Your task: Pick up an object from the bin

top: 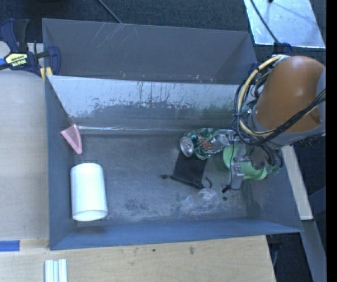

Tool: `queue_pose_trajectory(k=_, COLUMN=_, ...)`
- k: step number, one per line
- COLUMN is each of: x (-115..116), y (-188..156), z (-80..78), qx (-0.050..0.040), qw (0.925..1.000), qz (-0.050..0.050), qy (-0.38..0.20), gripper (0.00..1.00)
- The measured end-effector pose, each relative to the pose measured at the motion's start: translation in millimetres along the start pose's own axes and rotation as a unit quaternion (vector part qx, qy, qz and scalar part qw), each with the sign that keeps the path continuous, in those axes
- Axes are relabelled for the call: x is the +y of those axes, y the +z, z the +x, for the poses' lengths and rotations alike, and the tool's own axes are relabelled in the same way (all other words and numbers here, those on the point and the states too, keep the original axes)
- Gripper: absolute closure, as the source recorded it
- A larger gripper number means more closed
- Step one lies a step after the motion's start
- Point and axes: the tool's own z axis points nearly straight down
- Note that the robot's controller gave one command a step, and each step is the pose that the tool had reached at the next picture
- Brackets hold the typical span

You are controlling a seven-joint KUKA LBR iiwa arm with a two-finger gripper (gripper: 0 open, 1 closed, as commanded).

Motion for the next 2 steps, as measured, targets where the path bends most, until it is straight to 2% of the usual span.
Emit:
queue_pose_trajectory(k=1, x=0, y=-4, z=-1.8, qx=-0.0041, qw=1.0, qz=0.0, qy=-0.001, gripper=0.0)
queue_pose_trajectory(k=2, x=25, y=43, z=-11.6, qx=-0.0076, qw=0.9996, qz=0.001, qy=-0.025, gripper=0.0)
